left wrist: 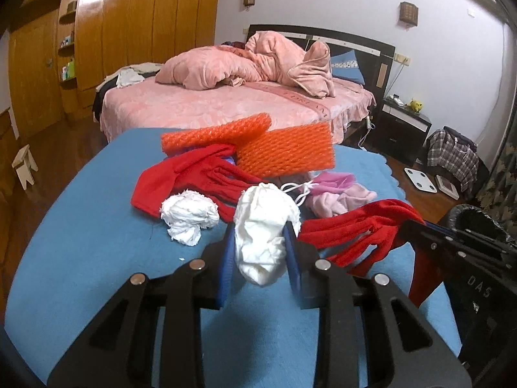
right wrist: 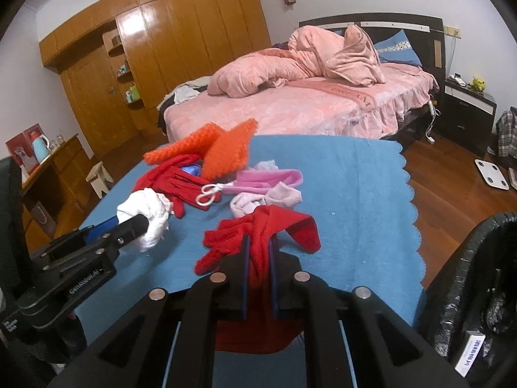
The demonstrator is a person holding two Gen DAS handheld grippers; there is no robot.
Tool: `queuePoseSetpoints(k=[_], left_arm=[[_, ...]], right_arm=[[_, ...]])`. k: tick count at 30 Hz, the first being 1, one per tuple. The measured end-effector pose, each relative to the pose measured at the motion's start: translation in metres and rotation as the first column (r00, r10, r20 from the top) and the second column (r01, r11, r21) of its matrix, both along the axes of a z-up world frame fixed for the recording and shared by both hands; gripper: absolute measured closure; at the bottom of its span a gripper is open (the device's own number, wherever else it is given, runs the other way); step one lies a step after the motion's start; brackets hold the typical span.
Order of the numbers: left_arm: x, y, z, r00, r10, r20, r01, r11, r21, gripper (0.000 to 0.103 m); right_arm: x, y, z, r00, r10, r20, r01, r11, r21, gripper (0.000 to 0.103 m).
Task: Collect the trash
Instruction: 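Carry the tissue and red glove over the black bin and open both tools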
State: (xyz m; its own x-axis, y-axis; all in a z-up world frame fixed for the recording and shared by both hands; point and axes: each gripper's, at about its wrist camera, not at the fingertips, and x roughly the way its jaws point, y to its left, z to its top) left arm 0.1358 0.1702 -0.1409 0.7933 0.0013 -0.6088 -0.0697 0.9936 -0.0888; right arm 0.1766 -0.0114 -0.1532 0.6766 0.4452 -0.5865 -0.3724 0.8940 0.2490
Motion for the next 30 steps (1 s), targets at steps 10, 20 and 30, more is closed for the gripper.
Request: queuePoseSetpoints(k=[10,20,30], left_arm=[[-0.015,-0.031,0.025,0.996,-0.077,0.041,0.078,0.997,-0.006,0.075],[-0.019,-0.107,0.039,0.967,-0.245,0.068,0.247,0.969,-0.030,0.075],[-0.014,-0.200,0.046,0.899,-0.424,0.106,0.431,0.901,-0.049,0.075]], right_arm=[[-0.026,-0.042,0.040,0.996,-0.047,0.079,0.044,0.998,0.035,0.093],[-0.053,-0.130,0.063,0.972,-0.206,0.111,0.202,0.978,0.040,0.093],[-0.072,-0.224,0.052,0.921,-0.380,0.092,0.383,0.924,-0.015,0.092]])
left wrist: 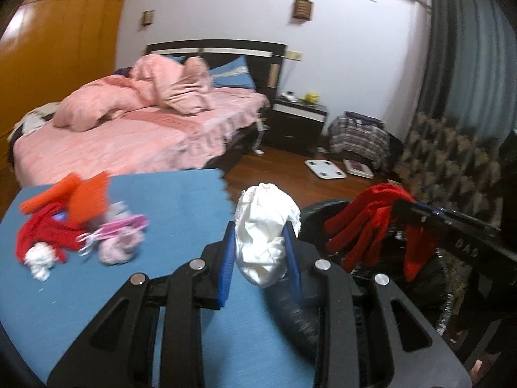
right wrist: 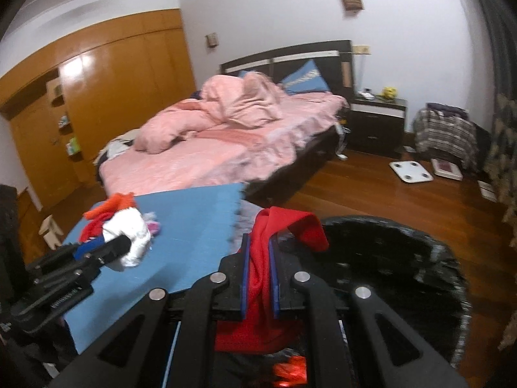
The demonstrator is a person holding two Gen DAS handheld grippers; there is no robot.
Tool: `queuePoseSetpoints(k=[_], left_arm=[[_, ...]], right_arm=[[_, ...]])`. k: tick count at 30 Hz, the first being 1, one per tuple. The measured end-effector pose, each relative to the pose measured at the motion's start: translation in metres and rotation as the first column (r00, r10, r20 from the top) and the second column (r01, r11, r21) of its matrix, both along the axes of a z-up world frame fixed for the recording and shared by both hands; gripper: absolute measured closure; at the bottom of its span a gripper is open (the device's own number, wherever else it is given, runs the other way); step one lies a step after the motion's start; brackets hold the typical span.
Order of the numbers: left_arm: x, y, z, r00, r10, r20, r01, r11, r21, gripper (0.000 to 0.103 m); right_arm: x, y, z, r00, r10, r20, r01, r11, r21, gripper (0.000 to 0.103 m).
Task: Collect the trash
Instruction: 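Carry the tissue and red glove over the black bin and open both tools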
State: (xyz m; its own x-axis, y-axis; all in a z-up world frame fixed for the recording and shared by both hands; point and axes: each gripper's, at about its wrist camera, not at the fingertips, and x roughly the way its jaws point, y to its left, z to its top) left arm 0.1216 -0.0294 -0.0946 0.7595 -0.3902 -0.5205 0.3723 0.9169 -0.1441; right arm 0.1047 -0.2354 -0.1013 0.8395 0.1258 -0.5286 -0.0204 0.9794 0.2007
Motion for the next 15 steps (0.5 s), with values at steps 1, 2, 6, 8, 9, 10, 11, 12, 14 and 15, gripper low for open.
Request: queuePoseSetpoints(k=[1,2,6,8,9,10,11,12,14,15], left_arm=[[0.001,-0.008,0.000,1.000,-0.016,0.001,0.016,1.000,-0.001,0.075],[0.003,-0.020,-0.001,0.999,-0.041,-0.002,0.041,0.999,-0.008,0.075],[0.008,-0.052,-0.005,0.995,-0.102,-0.014,0.102,0.995,-0.016,0.075],[0.011,-0.066,-0.010,0.990,-0.135,-0.027,0.134,0.991,-0.022,0.073],[0.012,-0.073,-0.012,0.988,-0.149,-0.034,0.148,0.989,-0.025,0.071],[0.013,-0.078,-0.014,0.986,-0.161,-0.040,0.160,0.987,-0.027,0.062],[0.014,-0.083,-0.016,0.983,-0.178,-0.046,0.176,0.984,-0.034,0.049],[0.013,-0.086,-0.019,0.980,-0.194,-0.053,0.192,0.981,-0.041,0.045],[0.012,-0.088,-0.022,0.977,-0.205,-0.057,0.203,0.978,-0.038,0.039],[0.010,-0.088,-0.023,0.976,-0.208,-0.058,0.206,0.978,-0.036,0.038]], right_arm=[[-0.003,-0.007,-0.001,1.000,-0.011,-0.004,0.011,1.000,-0.002,0.092],[-0.004,-0.013,-0.003,1.000,-0.024,-0.008,0.024,1.000,-0.003,0.092],[-0.009,-0.039,-0.009,0.997,-0.076,-0.023,0.076,0.997,-0.007,0.093],[-0.011,-0.050,-0.013,0.994,-0.101,-0.032,0.101,0.995,-0.006,0.092],[-0.014,-0.056,-0.015,0.993,-0.112,-0.038,0.112,0.994,-0.003,0.091],[-0.014,-0.061,-0.018,0.991,-0.123,-0.049,0.123,0.992,-0.002,0.089],[-0.014,-0.066,-0.020,0.989,-0.134,-0.056,0.134,0.991,-0.006,0.087],[-0.016,-0.071,-0.022,0.987,-0.150,-0.062,0.150,0.989,-0.011,0.086],[-0.019,-0.076,-0.026,0.984,-0.165,-0.074,0.164,0.986,-0.018,0.076],[-0.020,-0.078,-0.029,0.981,-0.175,-0.080,0.174,0.984,-0.024,0.063]])
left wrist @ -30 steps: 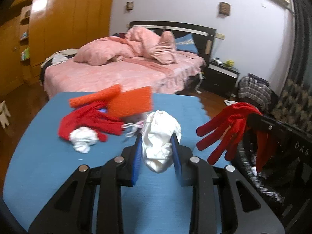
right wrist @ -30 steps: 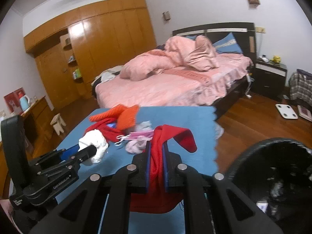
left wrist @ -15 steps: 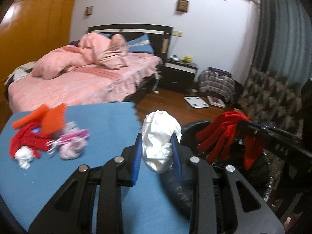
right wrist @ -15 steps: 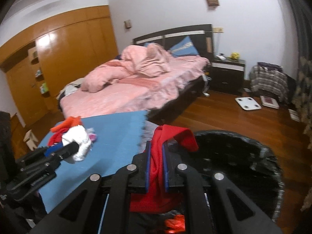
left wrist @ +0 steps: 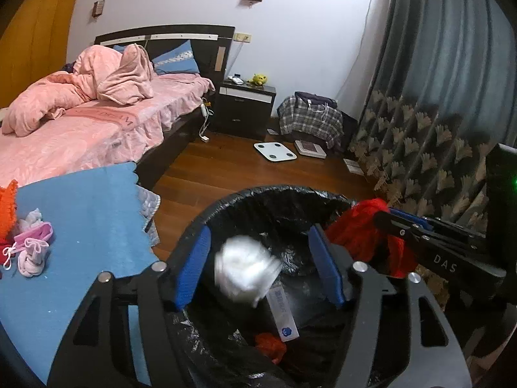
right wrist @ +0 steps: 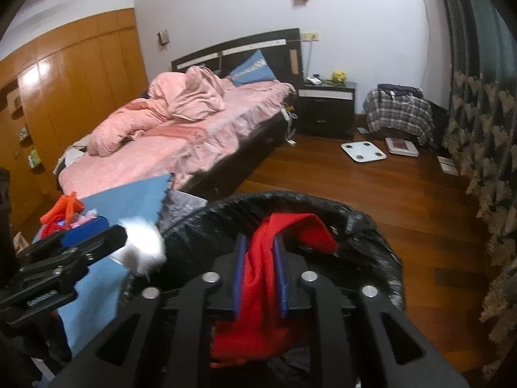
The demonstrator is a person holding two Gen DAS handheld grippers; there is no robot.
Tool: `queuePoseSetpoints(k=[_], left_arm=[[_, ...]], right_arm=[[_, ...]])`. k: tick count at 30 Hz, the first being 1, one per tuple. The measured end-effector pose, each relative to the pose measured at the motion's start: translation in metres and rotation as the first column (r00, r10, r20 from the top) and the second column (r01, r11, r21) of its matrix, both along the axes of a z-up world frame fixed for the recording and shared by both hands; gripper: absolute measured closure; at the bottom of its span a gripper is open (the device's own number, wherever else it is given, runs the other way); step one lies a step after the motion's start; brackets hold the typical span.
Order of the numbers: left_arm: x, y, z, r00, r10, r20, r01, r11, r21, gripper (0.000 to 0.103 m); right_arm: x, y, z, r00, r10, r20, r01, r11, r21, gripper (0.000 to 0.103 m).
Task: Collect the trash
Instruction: 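Carry the tissue and red glove over the black bin and open both tools, then move the left tool to a white tissue while the right tool reaches a pink sock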
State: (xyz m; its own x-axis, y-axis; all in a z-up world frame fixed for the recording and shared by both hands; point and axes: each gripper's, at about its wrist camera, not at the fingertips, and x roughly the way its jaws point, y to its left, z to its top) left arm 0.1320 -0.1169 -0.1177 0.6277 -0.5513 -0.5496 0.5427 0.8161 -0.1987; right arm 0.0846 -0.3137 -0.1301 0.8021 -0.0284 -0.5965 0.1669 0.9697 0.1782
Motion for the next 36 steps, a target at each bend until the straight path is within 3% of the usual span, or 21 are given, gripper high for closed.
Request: queuePoseSetpoints(k=[2,4,5,8,16,22,27,32,36], left_arm=[[-0.002,0.005,-0.002,1.000,0.014,0.003,-0.014,1.000,0.006,0.033],[-0.003,0.013,-0.001,0.999,0.037,0.009,-0.037,0.999,0.009,0.028],[-0.005,0.021,0.000,0.998,0.061,0.021,-0.062,0.998,0.010,0.024],[-0.010,0.045,0.004,0.991,0.121,0.059,-0.123,0.992,0.026,0.015],[-0.012,0.130,0.007,0.945,0.317,0.077,-0.322,0.944,0.067,0.013],[-0.012,0.202,-0.001,0.885,0.460,0.077,-0.466,0.877,0.115,0.013],[-0.009,0.259,-0.011,0.819,0.569,0.072,-0.573,0.808,0.139,0.013],[0.003,0.303,-0.022,0.764,0.642,0.058,-0.642,0.750,0.161,0.013],[0.015,0.330,-0.033,0.734,0.678,0.032,-0.673,0.721,0.165,0.013]], right_arm=[[-0.004,-0.004,-0.003,1.000,-0.014,-0.002,0.014,1.000,-0.003,0.059],[-0.005,-0.004,-0.004,1.000,-0.021,-0.005,0.021,1.000,-0.008,0.038],[-0.007,-0.003,-0.004,1.000,-0.030,0.002,0.030,0.999,-0.013,0.021],[-0.007,0.005,0.000,0.999,-0.030,0.022,0.031,0.999,-0.024,0.006],[0.018,0.073,0.009,0.993,0.104,0.056,-0.103,0.994,-0.030,0.006],[0.049,0.149,0.006,0.967,0.246,0.060,-0.245,0.969,-0.023,0.006],[0.078,0.212,-0.004,0.942,0.331,0.050,-0.331,0.944,-0.018,0.006],[0.099,0.251,-0.015,0.931,0.364,0.032,-0.363,0.931,-0.029,0.006],[0.116,0.272,-0.024,0.931,0.365,0.014,-0.364,0.931,-0.027,0.006]])
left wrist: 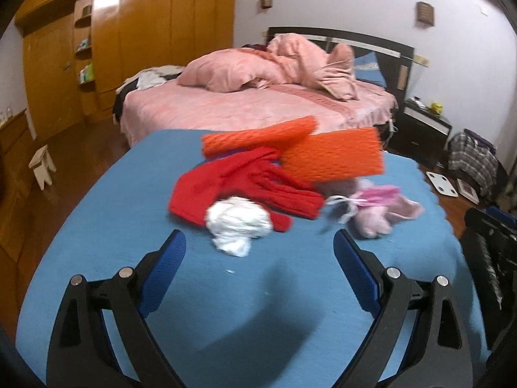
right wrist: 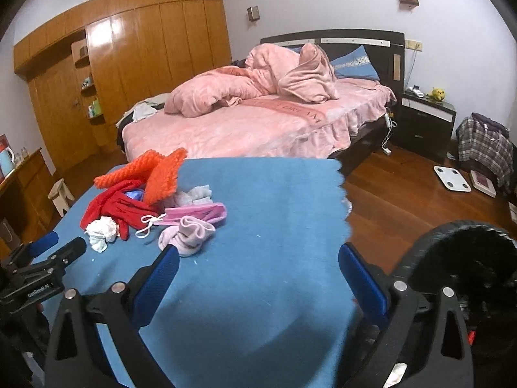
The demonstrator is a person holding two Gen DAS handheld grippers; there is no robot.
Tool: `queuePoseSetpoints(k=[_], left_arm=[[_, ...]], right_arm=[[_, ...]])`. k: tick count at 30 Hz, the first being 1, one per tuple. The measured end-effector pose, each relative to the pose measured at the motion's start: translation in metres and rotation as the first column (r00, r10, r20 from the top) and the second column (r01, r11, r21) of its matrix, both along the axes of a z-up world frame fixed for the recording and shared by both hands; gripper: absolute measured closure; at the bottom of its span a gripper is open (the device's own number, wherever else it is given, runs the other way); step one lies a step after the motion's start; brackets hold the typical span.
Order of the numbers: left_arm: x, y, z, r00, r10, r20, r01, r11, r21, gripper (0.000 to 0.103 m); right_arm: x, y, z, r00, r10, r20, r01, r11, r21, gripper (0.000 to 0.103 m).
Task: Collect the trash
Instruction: 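Move the left tool to a white tissue while the right tool reaches a pink sock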
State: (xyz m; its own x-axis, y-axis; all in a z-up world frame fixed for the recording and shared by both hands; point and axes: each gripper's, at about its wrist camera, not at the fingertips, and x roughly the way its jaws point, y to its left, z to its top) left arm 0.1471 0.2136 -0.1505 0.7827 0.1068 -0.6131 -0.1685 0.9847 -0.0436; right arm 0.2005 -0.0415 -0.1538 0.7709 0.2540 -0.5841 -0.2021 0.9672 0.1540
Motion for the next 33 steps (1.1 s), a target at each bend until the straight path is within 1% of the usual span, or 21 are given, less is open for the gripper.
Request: queuePoseSetpoints(k=[3,6,7,9,12,13,14,16,17,18,19,26,28,30,31,32,33], left_arm=[[0.013,0.014,-0.007,1.000,0.018,-0.021,-0.018,1.000,-0.019,0.013],[0.025,0.018,-0.013,0.999,0.019,-0.046,-0.021,0.999,-0.038,0.014],[0.029,0.019,-0.015,0.998,0.017,-0.057,-0.019,0.999,-0.044,0.018],[0.038,0.022,-0.019,0.997,0.004,-0.083,-0.009,0.998,-0.062,0.022],[0.047,0.023,-0.026,0.993,-0.006,-0.121,-0.003,0.997,-0.077,0.032],[0.049,0.022,-0.029,0.991,-0.010,-0.136,0.000,0.997,-0.078,0.041],[0.052,0.021,-0.032,0.988,-0.016,-0.153,0.004,0.997,-0.078,0.053],[0.054,0.021,-0.035,0.986,-0.034,-0.166,0.019,0.996,-0.090,0.065],[0.053,0.021,-0.035,0.986,-0.043,-0.163,0.028,0.995,-0.093,0.080],[0.053,0.019,-0.035,0.986,-0.058,-0.159,0.043,0.994,-0.096,0.084],[0.052,0.018,-0.035,0.986,-0.061,-0.155,0.047,0.995,-0.090,0.093],[0.046,0.017,-0.031,0.991,-0.073,-0.114,0.061,0.992,-0.106,0.096],[0.043,0.016,-0.031,0.991,-0.076,-0.111,0.063,0.992,-0.111,0.096],[0.039,0.015,-0.031,0.991,-0.080,-0.110,0.068,0.991,-0.115,0.096],[0.038,0.015,-0.031,0.991,-0.082,-0.109,0.069,0.991,-0.116,0.096],[0.036,0.014,-0.030,0.990,-0.083,-0.110,0.070,0.991,-0.117,0.096],[0.034,0.013,-0.030,0.990,-0.085,-0.111,0.072,0.990,-0.119,0.096]], right_arm=[[0.010,0.012,-0.004,1.000,0.010,-0.007,-0.010,1.000,-0.013,0.006],[0.018,0.023,-0.007,1.000,0.019,-0.010,-0.019,0.999,-0.026,0.006],[0.021,0.026,-0.008,1.000,0.023,-0.011,-0.023,0.999,-0.029,0.006],[0.023,0.031,-0.009,0.999,0.030,-0.013,-0.030,0.999,-0.031,0.006],[0.025,0.037,-0.012,0.999,0.046,-0.017,-0.046,0.998,-0.035,0.006],[0.026,0.040,-0.014,0.998,0.052,-0.020,-0.053,0.998,-0.036,0.006],[0.026,0.042,-0.015,0.998,0.057,-0.023,-0.058,0.998,-0.037,0.006],[0.027,0.047,-0.019,0.997,0.069,-0.032,-0.070,0.997,-0.037,0.006],[0.028,0.049,-0.020,0.996,0.076,-0.036,-0.077,0.996,-0.039,0.006],[0.028,0.050,-0.022,0.996,0.080,-0.039,-0.082,0.996,-0.040,0.006],[0.029,0.052,-0.023,0.995,0.087,-0.045,-0.088,0.995,-0.040,0.006],[0.038,0.064,-0.030,0.989,0.117,-0.086,-0.120,0.992,-0.030,0.006],[0.042,0.069,-0.031,0.987,0.127,-0.097,-0.131,0.991,-0.035,0.010],[0.046,0.074,-0.033,0.984,0.140,-0.114,-0.145,0.989,-0.040,0.020],[0.049,0.077,-0.035,0.980,0.154,-0.128,-0.160,0.986,-0.037,0.023],[0.049,0.079,-0.037,0.977,0.163,-0.136,-0.169,0.985,-0.034,0.033],[0.050,0.081,-0.038,0.970,0.191,-0.149,-0.196,0.980,-0.021,0.046]])
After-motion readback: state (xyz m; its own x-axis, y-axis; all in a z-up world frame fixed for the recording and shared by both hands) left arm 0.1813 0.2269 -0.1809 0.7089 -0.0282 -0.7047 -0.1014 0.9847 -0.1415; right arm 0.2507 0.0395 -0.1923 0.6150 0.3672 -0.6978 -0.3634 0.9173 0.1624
